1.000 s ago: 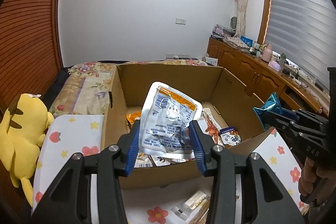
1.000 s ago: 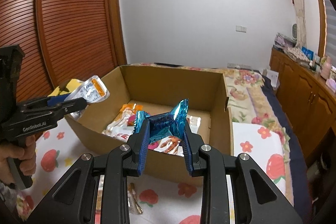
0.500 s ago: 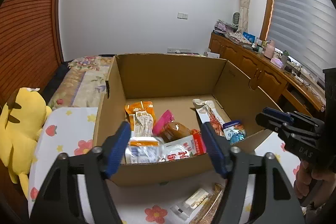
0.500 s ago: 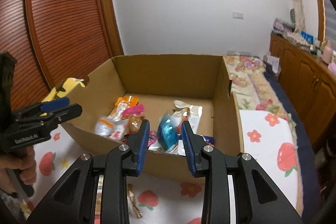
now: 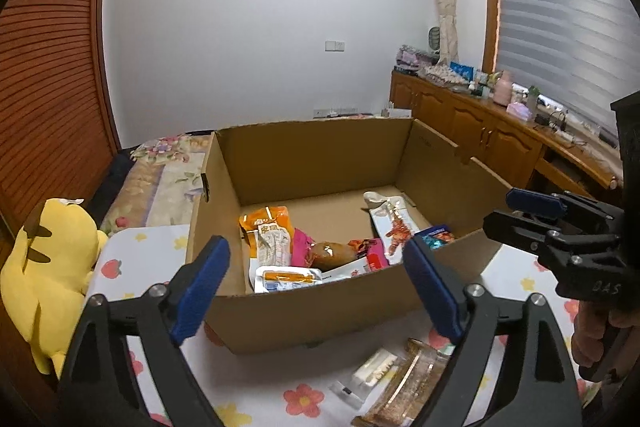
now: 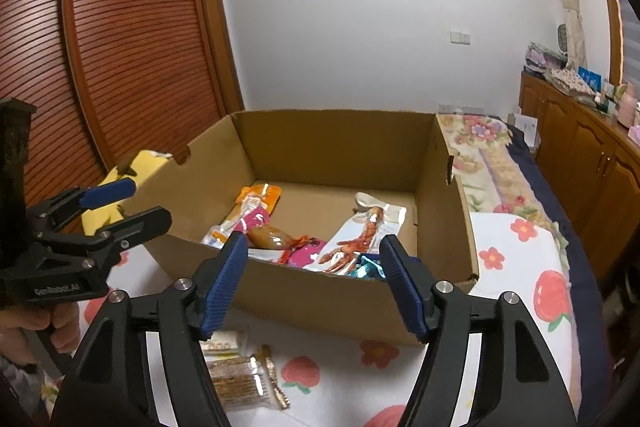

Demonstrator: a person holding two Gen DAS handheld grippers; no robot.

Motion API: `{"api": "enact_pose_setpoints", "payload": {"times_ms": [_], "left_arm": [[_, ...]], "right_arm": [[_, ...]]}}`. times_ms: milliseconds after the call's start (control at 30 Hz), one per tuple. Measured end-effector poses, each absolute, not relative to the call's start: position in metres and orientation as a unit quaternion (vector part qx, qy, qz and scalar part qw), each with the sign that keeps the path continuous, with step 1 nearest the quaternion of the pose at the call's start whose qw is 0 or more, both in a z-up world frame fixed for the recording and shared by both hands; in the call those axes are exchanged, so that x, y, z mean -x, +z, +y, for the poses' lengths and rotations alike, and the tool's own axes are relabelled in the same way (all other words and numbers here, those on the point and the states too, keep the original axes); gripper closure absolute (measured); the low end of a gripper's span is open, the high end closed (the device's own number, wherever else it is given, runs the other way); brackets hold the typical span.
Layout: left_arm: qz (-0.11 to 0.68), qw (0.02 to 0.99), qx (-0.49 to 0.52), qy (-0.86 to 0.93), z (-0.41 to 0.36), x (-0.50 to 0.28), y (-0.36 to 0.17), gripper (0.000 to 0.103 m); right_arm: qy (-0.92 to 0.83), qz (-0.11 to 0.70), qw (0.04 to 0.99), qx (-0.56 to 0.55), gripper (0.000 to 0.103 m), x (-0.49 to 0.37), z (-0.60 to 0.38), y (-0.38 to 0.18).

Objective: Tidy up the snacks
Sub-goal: 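Move both tools back toward the clear-wrapped biscuit bar on the table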

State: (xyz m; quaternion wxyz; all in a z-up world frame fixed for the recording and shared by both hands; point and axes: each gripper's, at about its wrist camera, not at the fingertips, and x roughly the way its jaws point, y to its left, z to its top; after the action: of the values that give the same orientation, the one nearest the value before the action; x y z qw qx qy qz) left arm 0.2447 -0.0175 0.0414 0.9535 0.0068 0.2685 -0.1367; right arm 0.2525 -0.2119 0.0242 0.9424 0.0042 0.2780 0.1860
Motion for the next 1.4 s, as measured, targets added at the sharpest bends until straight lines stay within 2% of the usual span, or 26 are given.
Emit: {"api": "enact_pose_setpoints", "payload": {"times_ms": [200, 433, 767, 1167, 1400], "left_arm": [[0.251, 0.958, 0.007, -0.136, -0.009, -0.23, 0.049, 0.002], [0.251, 0.959, 0.007, -0.134, 0.006, -0.207, 0.037, 0.001], [0.264, 0.958, 0.013, -0.115, 0.029, -0.182, 0.007, 0.001], [0.28, 0.955, 0.018, -0.099, 0.043, -0.17, -0.022, 0.001], [0.286, 0.954, 0.023, -0.088, 0.053, -0.168, -0.031, 0.001]], "right_arm": [[0.199, 0.257, 0.946, -0.007, 0.03, -0.229, -0.21, 0.037], [0.216, 0.257, 0.942, -0.015, 0.03, -0.204, -0.211, 0.034], [0.233, 0.295, 0.927, 0.003, 0.03, -0.177, -0.188, -0.002], [0.196, 0.358, 0.911, 0.054, 0.03, -0.194, -0.142, -0.051], [0.178, 0.374, 0.908, 0.07, 0.03, -0.205, -0.129, -0.061]]}}
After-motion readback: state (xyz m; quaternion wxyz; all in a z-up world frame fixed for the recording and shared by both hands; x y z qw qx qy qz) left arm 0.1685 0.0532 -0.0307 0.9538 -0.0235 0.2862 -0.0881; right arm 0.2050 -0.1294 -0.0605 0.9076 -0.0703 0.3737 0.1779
